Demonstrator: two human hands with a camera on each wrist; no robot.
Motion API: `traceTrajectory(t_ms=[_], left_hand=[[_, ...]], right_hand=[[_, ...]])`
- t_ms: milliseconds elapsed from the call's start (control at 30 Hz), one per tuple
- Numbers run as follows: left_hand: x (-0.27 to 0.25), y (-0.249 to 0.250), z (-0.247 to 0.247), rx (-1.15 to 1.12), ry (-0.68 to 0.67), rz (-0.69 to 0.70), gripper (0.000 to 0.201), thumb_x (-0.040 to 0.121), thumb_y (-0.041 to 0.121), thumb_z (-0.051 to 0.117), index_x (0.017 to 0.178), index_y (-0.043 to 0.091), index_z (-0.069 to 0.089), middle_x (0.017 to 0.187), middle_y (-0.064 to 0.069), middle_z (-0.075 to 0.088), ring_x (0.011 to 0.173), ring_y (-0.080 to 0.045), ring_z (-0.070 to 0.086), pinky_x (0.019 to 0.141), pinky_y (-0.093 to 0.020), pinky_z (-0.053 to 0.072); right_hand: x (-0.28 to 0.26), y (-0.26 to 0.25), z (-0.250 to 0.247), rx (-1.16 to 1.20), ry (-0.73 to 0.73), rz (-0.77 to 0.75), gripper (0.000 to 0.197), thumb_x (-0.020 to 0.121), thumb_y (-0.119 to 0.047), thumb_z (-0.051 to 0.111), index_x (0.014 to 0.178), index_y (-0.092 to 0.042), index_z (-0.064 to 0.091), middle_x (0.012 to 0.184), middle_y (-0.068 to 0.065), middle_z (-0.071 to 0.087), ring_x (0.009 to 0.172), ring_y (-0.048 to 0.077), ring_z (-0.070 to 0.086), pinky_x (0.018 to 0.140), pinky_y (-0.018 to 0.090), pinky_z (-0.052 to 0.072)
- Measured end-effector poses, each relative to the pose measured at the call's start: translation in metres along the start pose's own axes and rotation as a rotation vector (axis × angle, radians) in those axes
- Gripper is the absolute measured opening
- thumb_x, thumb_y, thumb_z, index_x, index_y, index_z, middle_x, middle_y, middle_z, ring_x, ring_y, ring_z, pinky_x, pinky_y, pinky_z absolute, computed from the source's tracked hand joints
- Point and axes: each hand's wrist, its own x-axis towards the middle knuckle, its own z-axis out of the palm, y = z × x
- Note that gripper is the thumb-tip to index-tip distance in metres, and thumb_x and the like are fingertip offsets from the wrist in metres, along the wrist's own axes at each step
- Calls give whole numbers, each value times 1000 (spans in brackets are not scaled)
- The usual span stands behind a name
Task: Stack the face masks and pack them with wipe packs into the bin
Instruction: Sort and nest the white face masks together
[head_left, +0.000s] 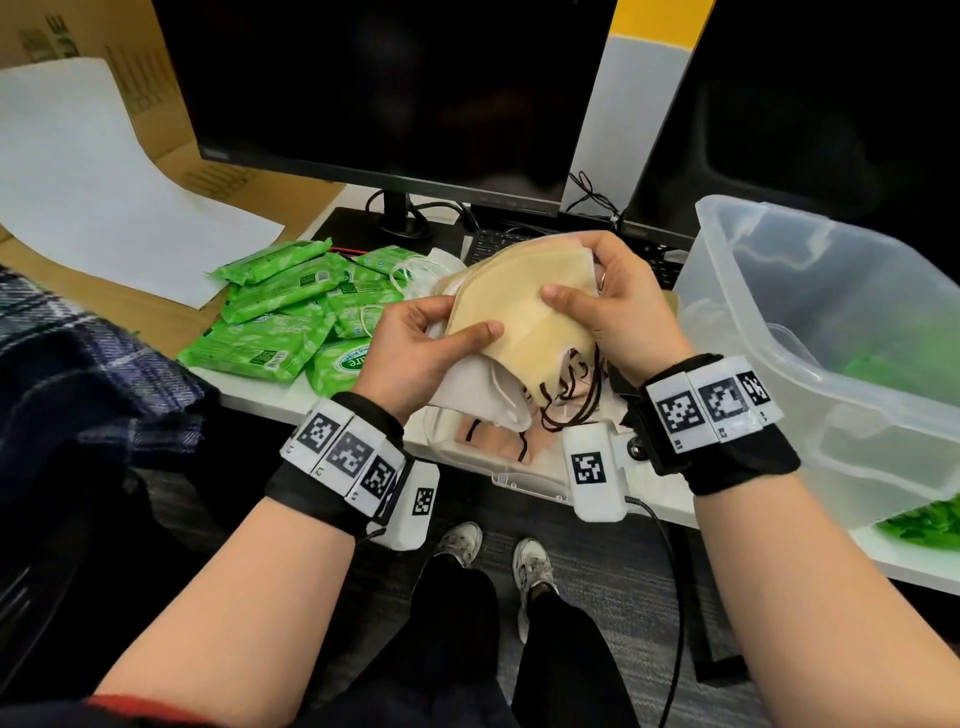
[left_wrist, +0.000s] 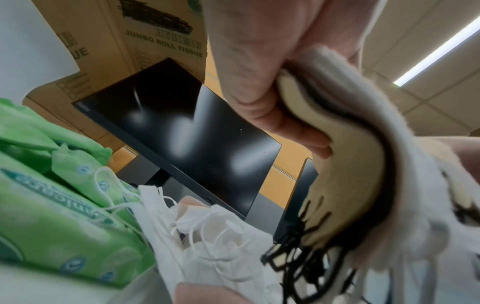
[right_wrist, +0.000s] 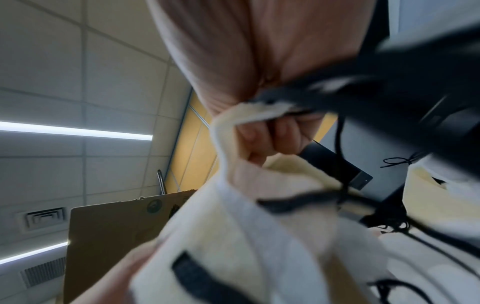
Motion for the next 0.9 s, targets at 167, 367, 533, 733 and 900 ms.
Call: traceTrajectory(t_ms=[167,367,533,733,900], left_hand=[[-1,0,0,20,-17,12,17,77,-4,67,85,11,68,70,11,72,68,-4,66,69,-20,55],[-1,1,-1,46,-27,52,22,76,-8,66,78,14,67,67,15,70,67,1,64,71,-18,53],[3,-4,-4,38,-57,33,34,75,-7,67,93,21,57,97,0,62,91,-14,59,90,-37,49],[4,-8,-10,-30,-24,-7,76,75,-16,61,122,40,38,112,2,60,94,-23,63,77,-41,57],[11,-9,-16,129,161,64,41,81,-11,56,99,26,60,114,1,58,105,-14,55,90,-25,47]], right_hand=[[2,5,-1,-14,49,103,71,82,-8,68,141,-16,30,92,-8,61,79,3,63,71,21,56],[1,7,-4,-14,10,60,38,72,-19,77,106,-15,63,99,2,67,95,18,65,76,27,55],[3,10,-5,-151,241,-57,23,66,-19,81,62,-29,62,74,-4,64,75,16,59,70,31,49],[5,6,-12,-37,358,19,15,75,-30,63,70,-27,49,79,2,61,78,23,58,77,46,51],[-1,-15,-11,180,242,-114,6,78,-23,52,84,-22,53,84,-5,62,82,13,59,74,35,52]])
